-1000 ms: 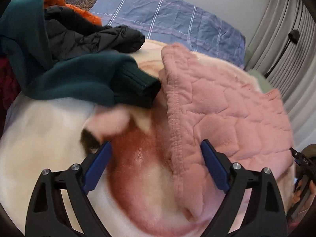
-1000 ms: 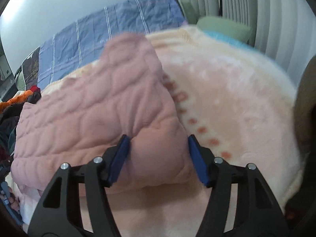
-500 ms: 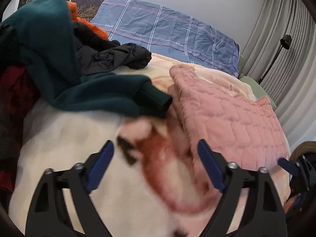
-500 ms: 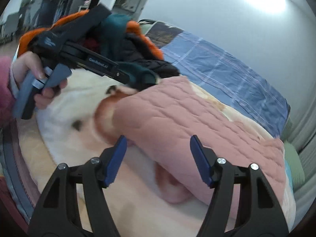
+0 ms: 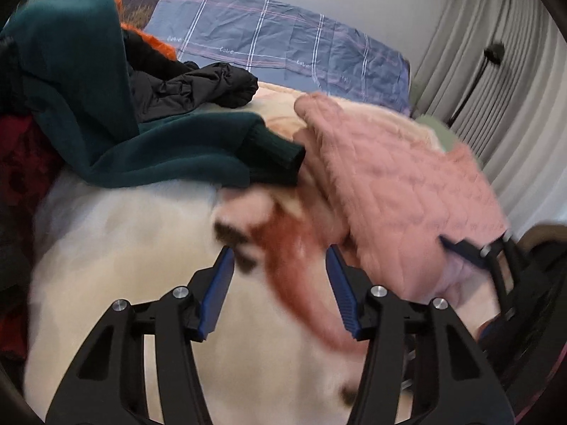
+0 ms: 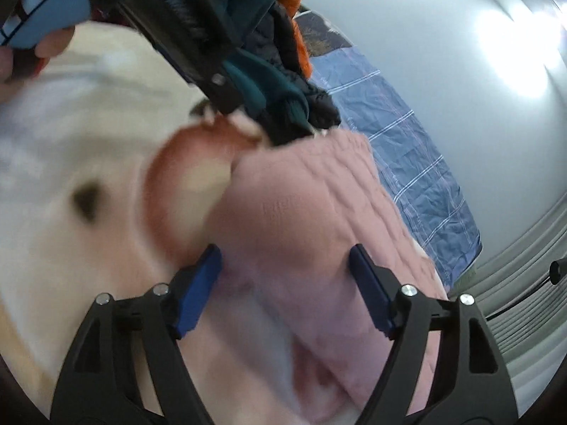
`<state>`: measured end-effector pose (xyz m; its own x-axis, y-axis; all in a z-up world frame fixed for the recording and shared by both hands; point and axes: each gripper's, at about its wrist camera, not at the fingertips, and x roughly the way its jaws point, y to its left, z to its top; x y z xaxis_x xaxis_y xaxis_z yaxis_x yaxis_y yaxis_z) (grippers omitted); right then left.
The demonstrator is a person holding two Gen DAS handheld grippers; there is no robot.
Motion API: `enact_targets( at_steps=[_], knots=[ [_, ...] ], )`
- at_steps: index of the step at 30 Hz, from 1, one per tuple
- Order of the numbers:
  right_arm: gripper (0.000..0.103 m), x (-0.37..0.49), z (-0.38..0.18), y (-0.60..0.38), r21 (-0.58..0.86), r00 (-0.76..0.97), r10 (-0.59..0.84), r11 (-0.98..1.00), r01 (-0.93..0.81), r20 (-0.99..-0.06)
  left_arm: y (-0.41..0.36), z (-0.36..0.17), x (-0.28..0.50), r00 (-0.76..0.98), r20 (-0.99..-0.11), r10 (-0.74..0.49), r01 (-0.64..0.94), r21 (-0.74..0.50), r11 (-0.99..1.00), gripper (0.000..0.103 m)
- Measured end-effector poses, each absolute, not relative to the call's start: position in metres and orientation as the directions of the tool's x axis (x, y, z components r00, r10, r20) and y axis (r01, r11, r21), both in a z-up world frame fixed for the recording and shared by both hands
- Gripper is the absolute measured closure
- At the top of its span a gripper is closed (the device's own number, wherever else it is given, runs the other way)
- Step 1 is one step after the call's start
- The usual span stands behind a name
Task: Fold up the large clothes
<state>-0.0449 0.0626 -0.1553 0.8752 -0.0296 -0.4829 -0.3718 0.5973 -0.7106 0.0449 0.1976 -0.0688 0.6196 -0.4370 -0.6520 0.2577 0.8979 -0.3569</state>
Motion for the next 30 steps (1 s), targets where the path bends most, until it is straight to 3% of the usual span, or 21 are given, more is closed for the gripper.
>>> enact_targets(
  at_steps=[2, 4, 6, 9, 10, 13, 15, 17, 19, 21, 24, 27, 30],
  knots=[
    [0.026, -0.047, -0.158, 0.073, -0.753, 0.903, -0.034, 0.565, -0.337, -0.429, 0.202, -0.065, 0.062, 0.611, -0.606, -0.509, 0.261, -0.453, 0.852, 0.042],
    [0.026, -0.054, -0.163, 0.084, -0.798, 0.926, -0.019, 0.515, -0.314, -0.377, 0.201, -0.06, 0.084, 0.558, -0.54, -0.63, 0.295, -0.58, 0.759, 0.031],
    [0.026, -0.057, -0.164, 0.086, -0.824, 0.941, -0.025, 0.491, -0.282, -0.337, 0.19, -0.057, 0.105, 0.509, -0.534, -0.675, 0.318, -0.613, 0.724, 0.029],
    [0.029, -0.045, -0.161, 0.082, -0.791, 0.927, -0.039, 0.536, -0.295, -0.373, 0.163, -0.056, 0.129, 0.453, -0.581, -0.676, 0.349, -0.583, 0.734, 0.024],
    [0.032, -0.039, -0.161, 0.082, -0.78, 0.922, -0.037, 0.547, -0.303, -0.385, 0.148, -0.063, 0.143, 0.409, -0.622, -0.668, 0.344, -0.574, 0.744, 0.022],
    [0.055, -0.038, -0.162, 0.081, -0.778, 0.923, -0.027, 0.547, -0.309, -0.385, 0.122, -0.082, 0.167, 0.331, -0.703, -0.629, 0.3, -0.554, 0.777, 0.022],
    [0.067, -0.035, -0.156, 0.076, -0.742, 0.915, -0.013, 0.59, -0.319, -0.404, 0.116, -0.09, 0.178, 0.307, -0.699, -0.646, 0.278, -0.583, 0.763, 0.022],
    [0.071, -0.023, -0.136, 0.06, -0.618, 0.884, 0.042, 0.699, -0.36, -0.466, 0.114, -0.088, 0.187, 0.286, -0.689, -0.667, 0.235, -0.624, 0.745, 0.025],
    [0.073, -0.009, -0.103, 0.026, -0.363, 0.823, 0.158, 0.841, -0.402, -0.546, 0.108, -0.076, 0.19, 0.281, -0.684, -0.673, 0.229, -0.634, 0.739, 0.051],
    [0.074, 0.003, -0.081, -0.008, -0.13, 0.774, 0.272, 0.902, -0.413, -0.572, 0.098, -0.055, 0.191, 0.305, -0.692, -0.654, 0.239, -0.609, 0.756, 0.061],
    [0.074, 0.016, -0.059, -0.055, 0.13, 0.745, 0.396, 0.911, -0.391, -0.537, 0.069, -0.012, 0.193, 0.36, -0.685, -0.633, 0.299, -0.558, 0.774, 0.067],
    [0.075, 0.022, -0.042, -0.089, 0.259, 0.753, 0.445, 0.895, -0.363, -0.485, 0.038, 0.016, 0.196, 0.383, -0.671, -0.635, 0.353, -0.53, 0.771, 0.075],
    [0.075, 0.022, -0.027, -0.125, 0.353, 0.766, 0.478, 0.87, -0.345, -0.429, 0.013, 0.034, 0.199, 0.384, -0.656, -0.65, 0.371, -0.535, 0.759, 0.075]
  ],
)
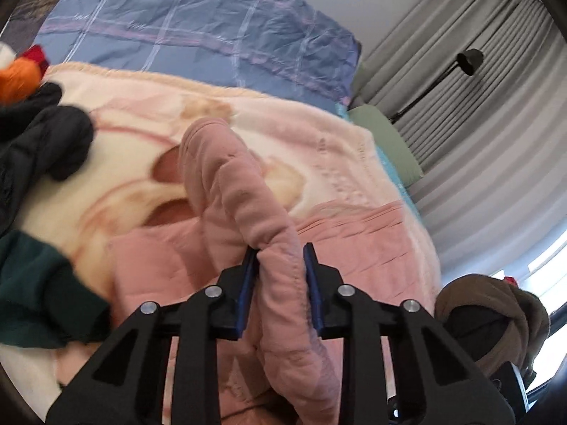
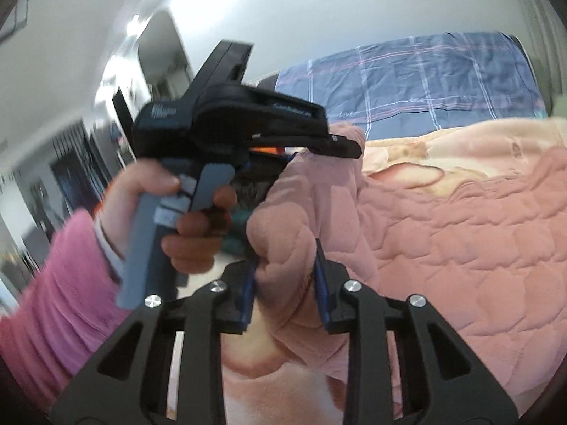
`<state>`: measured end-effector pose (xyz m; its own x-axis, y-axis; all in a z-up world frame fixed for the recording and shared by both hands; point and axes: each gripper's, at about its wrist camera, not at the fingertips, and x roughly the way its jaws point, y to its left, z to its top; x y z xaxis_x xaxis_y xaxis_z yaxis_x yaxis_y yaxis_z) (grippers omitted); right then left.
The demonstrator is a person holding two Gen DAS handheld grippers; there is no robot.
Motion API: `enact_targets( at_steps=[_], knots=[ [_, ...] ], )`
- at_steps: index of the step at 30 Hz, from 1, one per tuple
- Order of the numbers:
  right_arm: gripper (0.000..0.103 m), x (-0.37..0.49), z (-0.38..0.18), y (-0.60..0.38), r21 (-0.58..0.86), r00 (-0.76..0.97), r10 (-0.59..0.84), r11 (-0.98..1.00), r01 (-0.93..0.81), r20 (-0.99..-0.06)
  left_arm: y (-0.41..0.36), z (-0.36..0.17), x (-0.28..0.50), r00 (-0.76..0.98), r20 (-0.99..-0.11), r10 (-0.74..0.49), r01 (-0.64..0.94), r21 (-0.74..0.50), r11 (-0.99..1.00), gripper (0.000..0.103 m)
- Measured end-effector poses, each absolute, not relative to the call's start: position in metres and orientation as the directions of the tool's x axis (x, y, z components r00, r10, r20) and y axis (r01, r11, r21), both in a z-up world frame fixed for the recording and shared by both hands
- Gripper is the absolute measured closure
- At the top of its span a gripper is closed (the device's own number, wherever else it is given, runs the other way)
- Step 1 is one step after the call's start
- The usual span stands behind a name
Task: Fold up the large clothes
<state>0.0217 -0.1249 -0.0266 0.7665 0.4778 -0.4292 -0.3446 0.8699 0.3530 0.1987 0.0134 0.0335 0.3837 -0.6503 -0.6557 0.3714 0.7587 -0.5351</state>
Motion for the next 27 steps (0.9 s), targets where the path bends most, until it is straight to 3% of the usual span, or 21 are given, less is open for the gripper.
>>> enact_targets(
  at_steps=[3, 6, 8, 11, 14, 17, 22, 27],
  knots=[
    [0.075, 0.014, -0.016, -0.168, 0.445, 0.777, 0.502, 0.835, -0.323, -0.378, -0.003, 0.064, 0.191, 0.41, -0.622, -0.667, 0.399, -0.535, 0.745, 0.072],
    [0.075, 0.014, -0.008, -0.188, 0.464, 0.762, 0.526, 0.82, -0.335, -0.379, 0.005, 0.102, 0.166, 0.524, -0.555, -0.646, 0.402, -0.507, 0.763, 0.035],
    [0.075, 0.007, -0.01, -0.186, 0.448, 0.741, 0.547, 0.815, -0.367, -0.389, 0.016, 0.108, 0.15, 0.588, -0.56, -0.583, 0.383, -0.443, 0.811, 0.034],
    [0.075, 0.001, -0.019, -0.152, 0.342, 0.708, 0.552, 0.833, -0.436, -0.441, 0.049, 0.089, 0.133, 0.62, -0.592, -0.515, 0.322, -0.406, 0.855, 0.021],
    [0.075, 0.005, -0.033, -0.107, 0.214, 0.69, 0.526, 0.845, -0.49, -0.498, 0.096, 0.041, 0.128, 0.596, -0.647, -0.476, 0.203, -0.452, 0.868, 0.019],
    [0.074, 0.0, -0.048, -0.071, 0.086, 0.694, 0.482, 0.848, -0.523, -0.535, 0.143, -0.018, 0.122, 0.524, -0.667, -0.529, 0.056, -0.593, 0.803, 0.019],
    [0.073, -0.001, -0.054, -0.063, 0.013, 0.704, 0.453, 0.845, -0.534, -0.547, 0.172, -0.086, 0.115, 0.455, -0.471, -0.756, -0.029, -0.856, 0.516, 0.019],
    [0.067, -0.011, -0.057, -0.05, -0.049, 0.72, 0.413, 0.85, -0.525, -0.558, 0.144, -0.092, 0.131, 0.41, -0.412, -0.814, 0.052, -0.88, 0.471, 0.013]
  ],
)
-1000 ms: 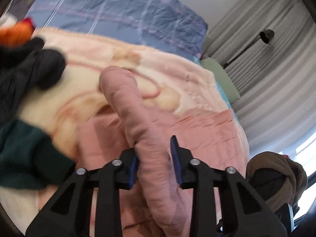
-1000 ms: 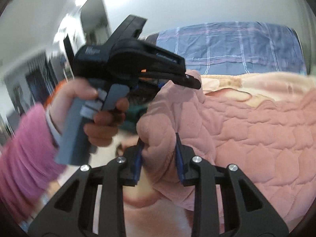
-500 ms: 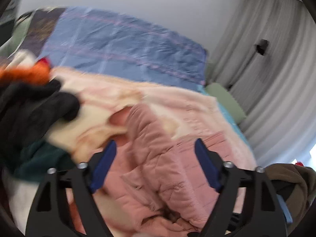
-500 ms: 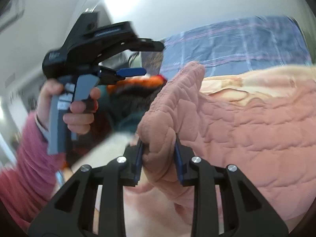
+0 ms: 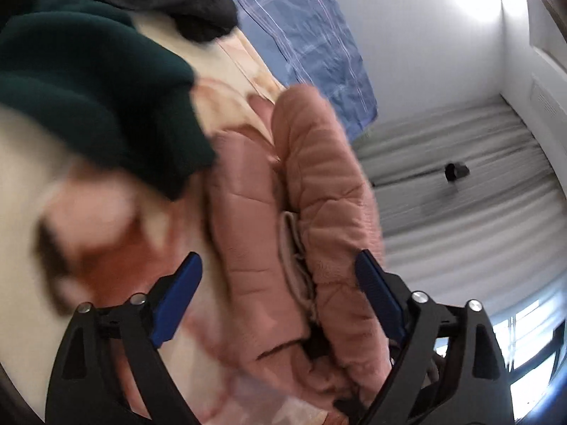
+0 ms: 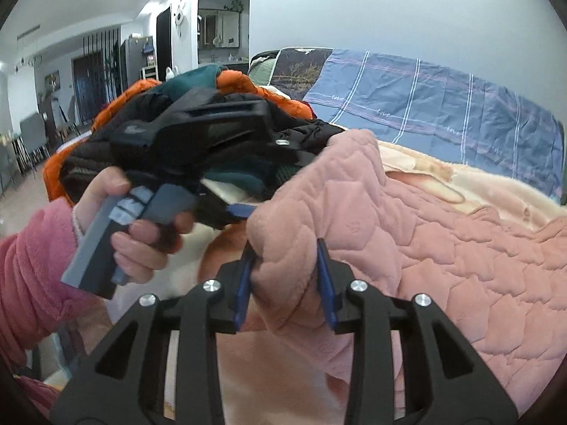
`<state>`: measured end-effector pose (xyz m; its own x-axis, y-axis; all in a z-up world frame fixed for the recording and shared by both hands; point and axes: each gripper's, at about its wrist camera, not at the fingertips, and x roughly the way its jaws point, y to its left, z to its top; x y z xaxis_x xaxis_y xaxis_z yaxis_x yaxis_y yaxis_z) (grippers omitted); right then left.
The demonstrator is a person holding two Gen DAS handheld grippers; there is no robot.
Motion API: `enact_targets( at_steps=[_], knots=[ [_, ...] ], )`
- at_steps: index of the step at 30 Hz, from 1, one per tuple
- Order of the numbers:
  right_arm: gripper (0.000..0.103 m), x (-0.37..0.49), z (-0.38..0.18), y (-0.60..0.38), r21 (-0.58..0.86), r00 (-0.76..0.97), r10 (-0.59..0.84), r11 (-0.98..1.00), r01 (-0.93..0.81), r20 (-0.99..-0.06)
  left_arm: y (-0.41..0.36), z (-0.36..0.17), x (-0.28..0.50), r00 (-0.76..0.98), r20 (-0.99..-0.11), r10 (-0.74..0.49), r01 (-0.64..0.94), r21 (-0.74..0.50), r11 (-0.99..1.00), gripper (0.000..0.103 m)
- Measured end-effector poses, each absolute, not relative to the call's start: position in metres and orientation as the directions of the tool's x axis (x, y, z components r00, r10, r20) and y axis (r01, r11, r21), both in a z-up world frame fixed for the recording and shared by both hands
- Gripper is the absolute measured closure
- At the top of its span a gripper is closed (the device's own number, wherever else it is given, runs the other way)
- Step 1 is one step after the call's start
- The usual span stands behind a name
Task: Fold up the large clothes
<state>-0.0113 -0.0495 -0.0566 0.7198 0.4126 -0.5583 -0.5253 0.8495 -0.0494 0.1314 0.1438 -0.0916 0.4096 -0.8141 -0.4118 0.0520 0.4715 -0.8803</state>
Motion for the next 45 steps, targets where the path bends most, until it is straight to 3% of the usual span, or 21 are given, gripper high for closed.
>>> enact_targets(
  at_steps=[3, 10, 17, 19, 22, 24, 26, 28, 30, 36, 38, 39, 42, 45],
  knots=[
    [0.063, -0.015, -0.06, -0.038, -0.112, 0.739, 0.37, 0.852, -0.512, -0.563, 0.123, -0.096, 0.148, 0.346, -0.424, -0.837, 0.057, -0.881, 0.47, 0.012],
    [0.061, -0.015, -0.07, -0.022, -0.169, 0.735, 0.319, 0.847, -0.505, -0.598, 0.135, -0.098, 0.157, 0.38, -0.363, -0.851, 0.068, -0.906, 0.417, 0.012],
    [0.056, -0.016, -0.077, -0.011, -0.207, 0.73, 0.287, 0.838, -0.505, -0.621, 0.157, -0.109, 0.144, 0.38, -0.247, -0.891, 0.089, -0.949, 0.301, 0.012],
    [0.055, -0.018, -0.079, -0.008, -0.224, 0.731, 0.275, 0.834, -0.505, -0.624, 0.151, -0.109, 0.146, 0.373, -0.267, -0.889, 0.095, -0.942, 0.322, 0.012],
    [0.052, -0.02, -0.081, -0.004, -0.257, 0.743, 0.259, 0.826, -0.502, -0.617, 0.121, -0.114, 0.155, 0.307, -0.415, -0.856, 0.099, -0.881, 0.462, 0.012],
    [0.039, -0.025, -0.084, -0.001, -0.308, 0.753, 0.243, 0.803, -0.509, -0.611, 0.102, -0.113, 0.161, 0.307, -0.493, -0.814, 0.126, -0.827, 0.548, 0.012],
    [0.033, -0.034, -0.09, 0.001, -0.394, 0.777, 0.205, 0.768, -0.505, -0.595, 0.095, -0.108, 0.169, 0.31, -0.505, -0.805, 0.14, -0.813, 0.564, 0.014],
    [0.029, -0.042, -0.1, 0.003, -0.495, 0.803, 0.149, 0.717, -0.49, -0.578, 0.092, -0.102, 0.177, 0.3, -0.5, -0.813, 0.167, -0.811, 0.561, 0.032],
    [0.029, -0.048, -0.114, 0.007, -0.604, 0.834, 0.083, 0.652, -0.46, -0.545, 0.093, -0.1, 0.185, 0.291, -0.513, -0.807, 0.164, -0.805, 0.571, 0.041],
    [0.028, -0.049, -0.144, 0.037, -0.821, 0.94, -0.004, 0.489, -0.295, -0.34, 0.092, -0.089, 0.185, 0.302, -0.545, -0.782, 0.201, -0.765, 0.612, 0.05],
    [0.034, -0.045, -0.152, 0.048, -0.867, 0.966, -0.008, 0.444, -0.227, -0.257, 0.09, -0.085, 0.187, 0.301, -0.553, -0.777, 0.199, -0.761, 0.618, 0.053],
    [0.06, -0.042, -0.154, 0.051, -0.872, 0.969, -0.009, 0.438, -0.219, -0.248, 0.09, -0.085, 0.19, 0.302, -0.555, -0.775, 0.198, -0.759, 0.621, 0.056],
    [0.069, -0.037, -0.124, 0.038, -0.767, 0.954, 0.018, 0.591, -0.251, -0.298, 0.091, -0.07, 0.194, 0.308, -0.565, -0.766, 0.2, -0.749, 0.632, 0.06],
    [0.07, -0.037, -0.081, 0.004, -0.614, 0.951, 0.067, 0.75, -0.246, -0.3, 0.077, -0.037, 0.19, 0.326, -0.554, -0.766, 0.245, -0.733, 0.634, 0.06]
  ],
)
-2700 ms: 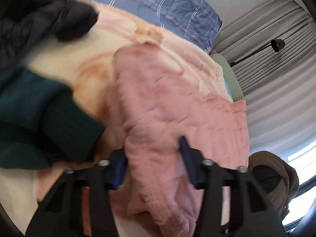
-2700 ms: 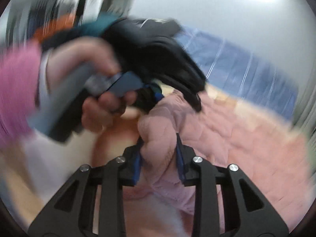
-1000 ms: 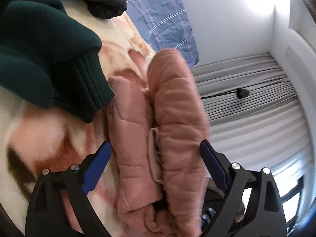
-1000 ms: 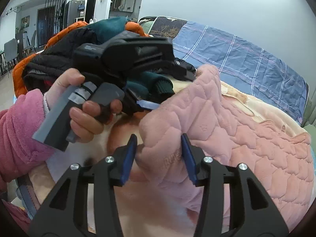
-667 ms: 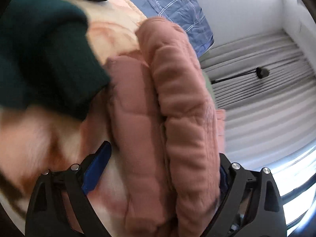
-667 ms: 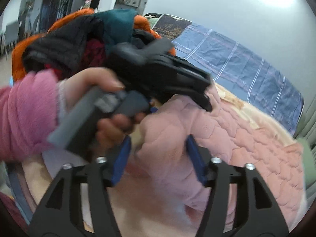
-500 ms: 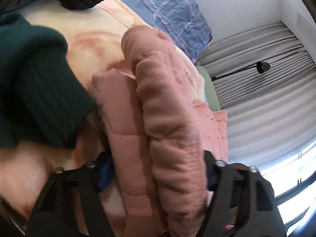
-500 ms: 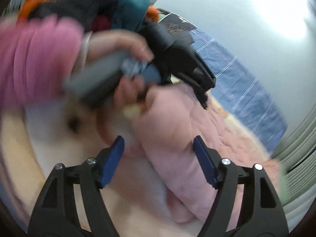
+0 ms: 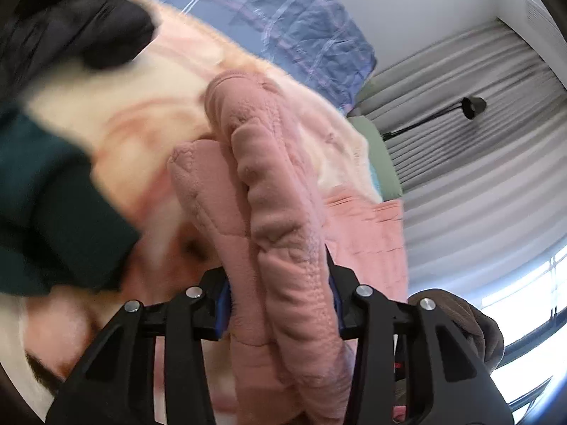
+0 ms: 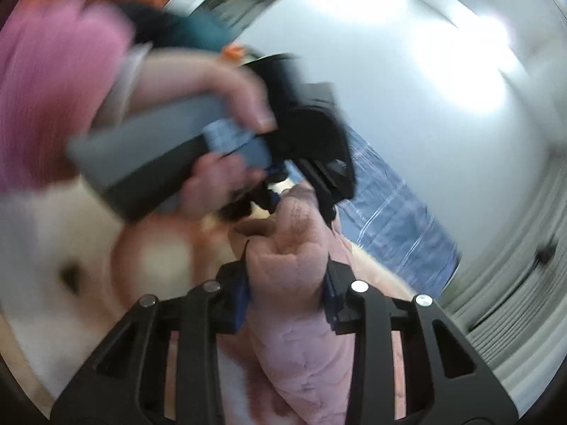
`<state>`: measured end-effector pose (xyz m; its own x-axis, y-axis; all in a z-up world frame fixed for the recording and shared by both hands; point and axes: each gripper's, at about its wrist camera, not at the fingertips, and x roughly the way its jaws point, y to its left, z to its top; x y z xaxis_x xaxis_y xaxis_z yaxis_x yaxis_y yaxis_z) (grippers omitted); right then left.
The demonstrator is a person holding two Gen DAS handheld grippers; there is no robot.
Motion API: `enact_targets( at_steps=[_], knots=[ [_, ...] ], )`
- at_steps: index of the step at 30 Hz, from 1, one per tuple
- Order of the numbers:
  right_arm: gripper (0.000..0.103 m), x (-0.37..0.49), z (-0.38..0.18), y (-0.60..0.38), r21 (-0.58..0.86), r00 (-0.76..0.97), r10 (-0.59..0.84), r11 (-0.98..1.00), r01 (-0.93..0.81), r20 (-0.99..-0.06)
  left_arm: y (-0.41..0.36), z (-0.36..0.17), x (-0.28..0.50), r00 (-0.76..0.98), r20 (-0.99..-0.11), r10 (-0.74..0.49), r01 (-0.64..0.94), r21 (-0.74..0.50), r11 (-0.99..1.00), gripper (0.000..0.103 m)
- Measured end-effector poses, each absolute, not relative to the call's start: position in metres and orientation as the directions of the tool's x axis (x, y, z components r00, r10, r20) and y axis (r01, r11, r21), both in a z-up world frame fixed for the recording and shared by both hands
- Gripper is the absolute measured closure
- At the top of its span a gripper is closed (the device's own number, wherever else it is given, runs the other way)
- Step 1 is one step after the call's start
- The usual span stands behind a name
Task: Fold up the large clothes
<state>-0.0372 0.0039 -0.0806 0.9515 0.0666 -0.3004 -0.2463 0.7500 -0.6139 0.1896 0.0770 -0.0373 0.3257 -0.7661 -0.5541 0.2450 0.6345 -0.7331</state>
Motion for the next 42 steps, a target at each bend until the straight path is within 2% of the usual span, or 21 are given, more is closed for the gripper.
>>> enact_targets(
  at_steps=[5, 11, 13, 16, 18, 20, 24, 28, 32, 35, 37, 39, 40, 42],
  knots=[
    [0.07, -0.043, -0.023, -0.067, -0.345, 0.964, 0.1, 0.921, -0.184, -0.247, 0.023, 0.038, 0.181, 0.361, -0.515, -0.777, 0.373, -0.684, 0.627, 0.06],
    [0.071, -0.055, 0.024, -0.208, 0.176, 0.974, 0.131, 0.979, -0.099, -0.183, -0.083, 0.104, 0.166, 0.344, -0.528, -0.776, 0.556, -0.551, 0.622, 0.06],
    [0.071, -0.058, 0.021, -0.27, 0.392, 0.972, 0.147, 0.918, -0.065, -0.183, -0.135, 0.113, 0.161, 0.319, -0.566, -0.76, 0.621, -0.481, 0.619, 0.06],
    [0.071, -0.064, -0.003, -0.346, 0.608, 0.965, 0.159, 0.794, 0.001, -0.209, -0.204, 0.11, 0.154, 0.27, -0.616, -0.74, 0.677, -0.425, 0.601, 0.06],
    [0.071, -0.073, -0.026, -0.377, 0.675, 0.961, 0.147, 0.736, 0.053, -0.236, -0.239, 0.099, 0.151, 0.236, -0.651, -0.722, 0.692, -0.409, 0.595, 0.059],
    [0.071, -0.072, -0.059, -0.405, 0.734, 0.938, 0.166, 0.668, 0.12, -0.305, -0.264, 0.082, 0.147, 0.189, -0.687, -0.702, 0.702, -0.405, 0.586, 0.058],
    [0.071, -0.081, -0.087, -0.416, 0.765, 0.919, 0.238, 0.637, 0.097, -0.314, -0.267, 0.072, 0.133, 0.225, -0.703, -0.675, 0.745, -0.322, 0.584, 0.058],
    [0.071, -0.075, -0.075, -0.412, 0.714, 0.92, 0.255, 0.699, 0.038, -0.298, -0.224, 0.081, 0.12, 0.306, -0.668, -0.678, 0.755, -0.263, 0.6, 0.058],
    [0.071, -0.07, -0.077, -0.414, 0.73, 0.918, 0.283, 0.683, 0.011, -0.279, -0.171, 0.076, 0.12, 0.442, -0.674, -0.592, 0.704, -0.148, 0.695, 0.059],
    [0.069, -0.071, -0.082, -0.41, 0.745, 0.909, 0.3, 0.667, 0.016, -0.288, -0.168, 0.061, 0.134, 0.398, -0.714, -0.576, 0.705, -0.164, 0.69, 0.059],
    [0.063, -0.075, -0.082, -0.41, 0.733, 0.901, 0.291, 0.679, 0.042, -0.321, -0.186, 0.052, 0.14, 0.384, -0.725, -0.571, 0.723, -0.148, 0.675, 0.061],
    [0.045, -0.087, -0.077, -0.409, 0.673, 0.895, 0.21, 0.729, 0.126, -0.394, -0.221, 0.039, 0.133, 0.379, -0.757, -0.532, 0.784, -0.044, 0.62, 0.061],
    [0.04, -0.094, -0.073, -0.41, 0.634, 0.893, 0.162, 0.756, 0.162, -0.421, -0.233, 0.033, 0.128, 0.397, -0.762, -0.512, 0.798, 0.011, 0.602, 0.061],
    [0.037, -0.111, -0.06, -0.411, 0.538, 0.891, 0.053, 0.813, 0.224, -0.451, -0.255, 0.021, 0.119, 0.449, -0.756, -0.477, 0.812, 0.121, 0.572, 0.062]
  ],
)
